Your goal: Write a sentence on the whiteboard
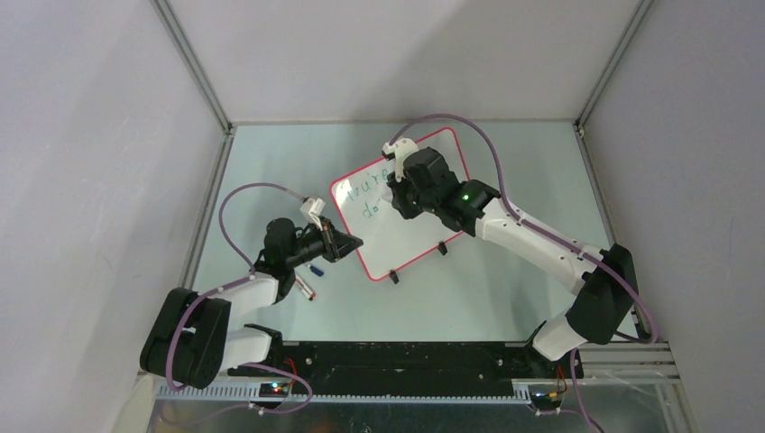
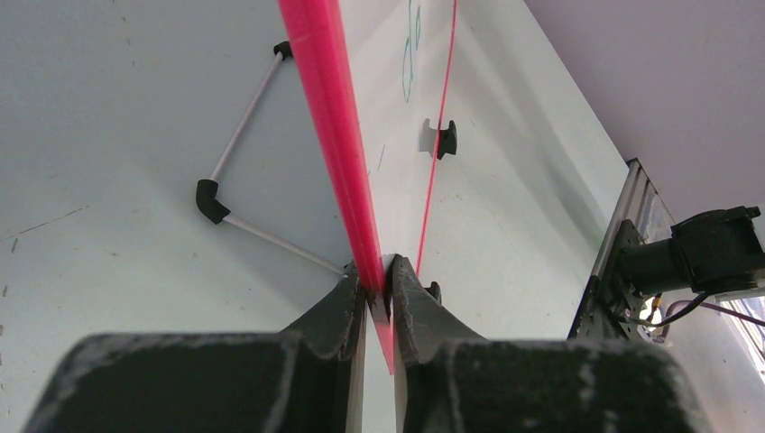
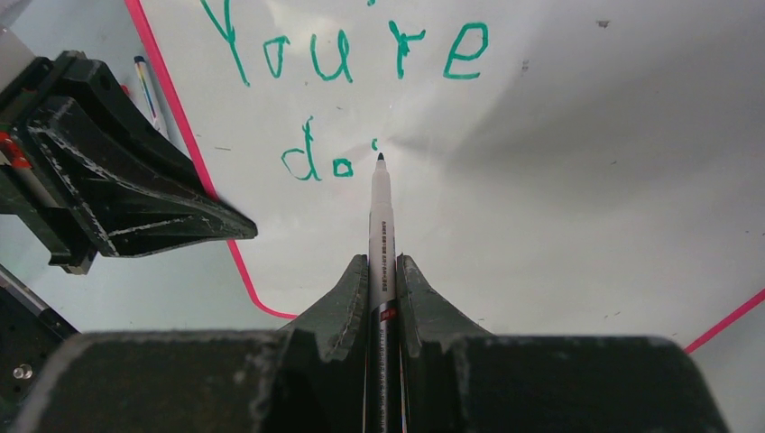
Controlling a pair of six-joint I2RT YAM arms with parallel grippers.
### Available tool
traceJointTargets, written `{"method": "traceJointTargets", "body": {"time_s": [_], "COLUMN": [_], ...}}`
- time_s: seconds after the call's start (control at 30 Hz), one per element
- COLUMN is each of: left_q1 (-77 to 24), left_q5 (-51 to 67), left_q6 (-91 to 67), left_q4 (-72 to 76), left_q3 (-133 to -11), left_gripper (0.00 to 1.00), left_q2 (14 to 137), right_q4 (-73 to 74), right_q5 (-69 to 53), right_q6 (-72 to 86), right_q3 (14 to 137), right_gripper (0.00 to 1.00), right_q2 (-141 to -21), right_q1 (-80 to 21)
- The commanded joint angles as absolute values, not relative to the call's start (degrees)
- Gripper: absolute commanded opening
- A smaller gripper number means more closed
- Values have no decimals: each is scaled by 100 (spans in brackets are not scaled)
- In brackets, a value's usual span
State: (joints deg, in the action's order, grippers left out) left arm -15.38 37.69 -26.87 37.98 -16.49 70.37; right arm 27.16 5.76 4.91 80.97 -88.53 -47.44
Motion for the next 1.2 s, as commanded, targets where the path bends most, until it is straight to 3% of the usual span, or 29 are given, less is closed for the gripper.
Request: {"method": "traceJointTargets", "body": {"time_s": [0.0,1.17], "left_q1": [-1545,-1547], "left_q5": [3376,3384], "left_q6": [-2165,-2178], "left_q4": [3437,3442], "left_q3": [-1690,-1693], "left_gripper": [7,7], "left_q2": [7067,7089], "right_q4": [2590,2484], "right_q5": [590,477], "right_q6": [517,512], "right_q3": [8002,7999], "right_gripper": [0,0], "right_q2": [-8719,-8904], "right_q1": [-4746,-4794]}}
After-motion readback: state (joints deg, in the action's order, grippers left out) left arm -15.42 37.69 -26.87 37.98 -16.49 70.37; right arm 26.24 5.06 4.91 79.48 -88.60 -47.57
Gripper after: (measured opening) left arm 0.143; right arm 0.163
